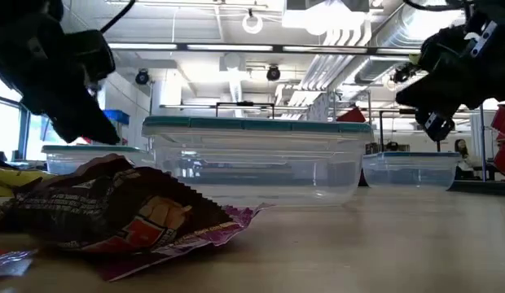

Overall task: Sort candy
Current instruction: Open the transparent bin

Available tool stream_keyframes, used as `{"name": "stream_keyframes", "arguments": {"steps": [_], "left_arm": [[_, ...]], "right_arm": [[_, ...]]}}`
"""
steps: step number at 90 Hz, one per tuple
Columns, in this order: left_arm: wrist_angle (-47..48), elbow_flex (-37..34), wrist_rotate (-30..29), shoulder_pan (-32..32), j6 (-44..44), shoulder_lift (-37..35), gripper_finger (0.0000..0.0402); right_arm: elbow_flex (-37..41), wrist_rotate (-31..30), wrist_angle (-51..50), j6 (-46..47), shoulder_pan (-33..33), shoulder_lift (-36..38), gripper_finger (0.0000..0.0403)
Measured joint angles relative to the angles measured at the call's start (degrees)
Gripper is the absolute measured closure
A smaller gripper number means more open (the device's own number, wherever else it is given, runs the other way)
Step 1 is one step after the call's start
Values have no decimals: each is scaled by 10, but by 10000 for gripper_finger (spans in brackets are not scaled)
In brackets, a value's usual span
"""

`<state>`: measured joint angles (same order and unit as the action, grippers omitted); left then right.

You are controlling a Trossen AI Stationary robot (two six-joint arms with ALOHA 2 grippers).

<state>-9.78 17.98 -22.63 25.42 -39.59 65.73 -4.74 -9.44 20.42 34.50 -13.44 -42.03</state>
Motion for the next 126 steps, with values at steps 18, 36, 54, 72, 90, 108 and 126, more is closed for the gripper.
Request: {"name": "stream_keyframes", "arguments": {"steps": [18, 36, 54, 72, 90, 108, 126], "left_arm": [[-107, 0, 26, -44, 68, 93, 333], [-181, 1, 81, -90, 102, 146, 333], [-171, 19, 104, -116, 141, 160, 333], [-161, 40, 119, -126, 160, 162, 334], [27, 86, 133, -126, 136, 110, 336], [160, 142, 72, -108, 149, 36, 342], [1, 143, 39, -111, 273, 58, 344]], "right_arm": [[-60, -27, 0, 25, -41, -143, 403], [-113, -42, 0, 42, -53, -265, 403], [-164, -52, -11, 6, -15, -359, 403], [-201, -78, -74, -98, 72, -371, 403], [-237, -95, -250, -145, 107, -301, 403], [-245, -95, -380, -105, 53, -233, 403], [-244, -93, -330, -60, -37, -265, 403]]}}
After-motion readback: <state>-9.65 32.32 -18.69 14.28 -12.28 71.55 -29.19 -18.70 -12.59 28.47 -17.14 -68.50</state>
